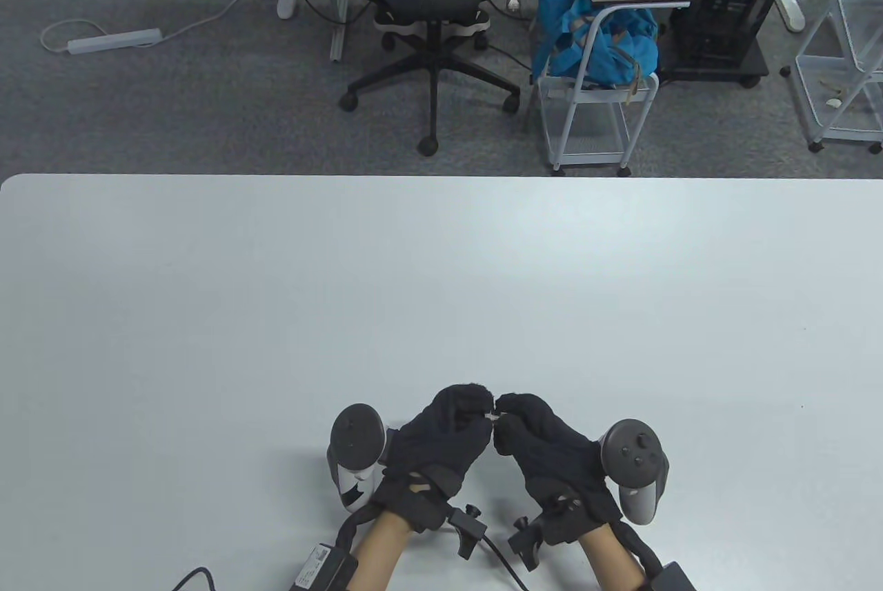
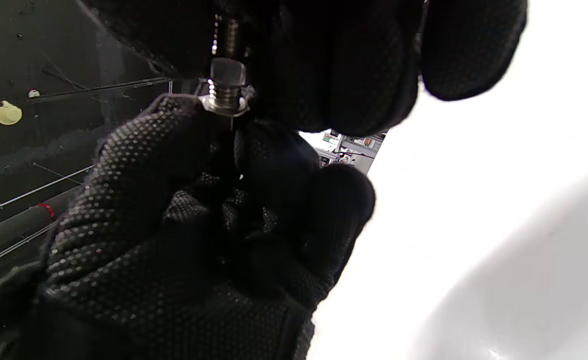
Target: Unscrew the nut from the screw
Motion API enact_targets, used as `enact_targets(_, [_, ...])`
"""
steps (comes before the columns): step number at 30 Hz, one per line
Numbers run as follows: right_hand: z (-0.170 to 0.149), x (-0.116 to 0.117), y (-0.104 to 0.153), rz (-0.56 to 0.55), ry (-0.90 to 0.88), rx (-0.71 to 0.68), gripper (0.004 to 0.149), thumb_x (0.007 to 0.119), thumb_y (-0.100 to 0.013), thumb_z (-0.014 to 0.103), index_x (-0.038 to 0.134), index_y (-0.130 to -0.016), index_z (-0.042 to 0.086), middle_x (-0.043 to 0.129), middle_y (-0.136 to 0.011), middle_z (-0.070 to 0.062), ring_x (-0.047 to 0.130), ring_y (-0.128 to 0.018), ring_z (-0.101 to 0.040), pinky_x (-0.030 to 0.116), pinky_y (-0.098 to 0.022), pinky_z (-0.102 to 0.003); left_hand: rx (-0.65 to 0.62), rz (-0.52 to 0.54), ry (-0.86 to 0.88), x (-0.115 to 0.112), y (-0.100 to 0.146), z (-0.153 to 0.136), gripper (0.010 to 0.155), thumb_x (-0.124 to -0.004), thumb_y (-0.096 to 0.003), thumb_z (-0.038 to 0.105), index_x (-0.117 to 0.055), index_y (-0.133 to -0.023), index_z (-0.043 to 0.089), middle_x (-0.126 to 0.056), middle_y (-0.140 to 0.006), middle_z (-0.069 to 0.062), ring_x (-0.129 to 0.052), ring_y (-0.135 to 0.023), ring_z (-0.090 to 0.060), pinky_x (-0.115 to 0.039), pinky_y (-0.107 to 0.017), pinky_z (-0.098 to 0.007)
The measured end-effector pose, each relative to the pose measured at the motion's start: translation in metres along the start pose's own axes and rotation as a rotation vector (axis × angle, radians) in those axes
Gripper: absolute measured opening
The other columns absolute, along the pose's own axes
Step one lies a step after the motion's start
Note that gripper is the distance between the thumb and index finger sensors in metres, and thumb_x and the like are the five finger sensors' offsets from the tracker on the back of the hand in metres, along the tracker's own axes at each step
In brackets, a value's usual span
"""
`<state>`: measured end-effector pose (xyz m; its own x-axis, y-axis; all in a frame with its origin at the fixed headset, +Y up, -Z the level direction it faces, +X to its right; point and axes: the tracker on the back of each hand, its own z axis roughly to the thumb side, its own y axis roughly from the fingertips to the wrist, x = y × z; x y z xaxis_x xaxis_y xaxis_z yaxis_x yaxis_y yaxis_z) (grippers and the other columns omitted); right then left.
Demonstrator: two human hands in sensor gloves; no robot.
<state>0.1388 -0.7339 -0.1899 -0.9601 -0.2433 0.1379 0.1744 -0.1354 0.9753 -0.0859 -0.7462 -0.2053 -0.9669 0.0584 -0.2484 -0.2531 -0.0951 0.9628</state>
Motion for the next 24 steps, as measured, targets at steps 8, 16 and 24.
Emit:
enact_targets(8, [0.004,-0.003,0.000,-0.017,0.004,-0.042,0.048,0.078,-0.055,0.036,0.073,-0.098,0.016,0.088,-0.077,-0.011,0.090,-0.063,-0.035,0.073,-0.058,-0.061,0.003,-0.004,-0.028,0.000,0.000,-0.001,0.048,-0.088,-0.0469,0.038,-0.078,-0.092,0.024,-0.090,-0.085,-0.013,-0.097,-0.055,-0.023,-0.082,-0.052,-0.055])
enact_targets(16, [0.003,-0.004,0.000,0.012,-0.080,-0.027,0.055,0.077,-0.055,0.039,0.066,-0.105,0.019,0.068,-0.100,-0.020,0.073,-0.085,-0.045,0.060,-0.063,-0.068,0.010,0.012,0.000,0.001,0.000,-0.001,0.048,-0.088,-0.0469,0.038,-0.078,-0.092,0.024,-0.089,-0.085,-0.013,-0.096,-0.055,-0.022,-0.082,-0.052,-0.055])
enact_targets(24, [0.000,-0.001,0.001,-0.033,-0.036,0.002,0.052,0.075,-0.055,0.040,0.073,-0.096,0.008,0.093,-0.066,-0.008,0.094,-0.051,-0.032,0.078,-0.052,-0.060,0.001,-0.006,-0.009,0.000,0.000,-0.002,0.048,-0.087,-0.0478,0.038,-0.078,-0.093,0.025,-0.089,-0.087,-0.013,-0.096,-0.056,-0.023,-0.082,-0.053,-0.055])
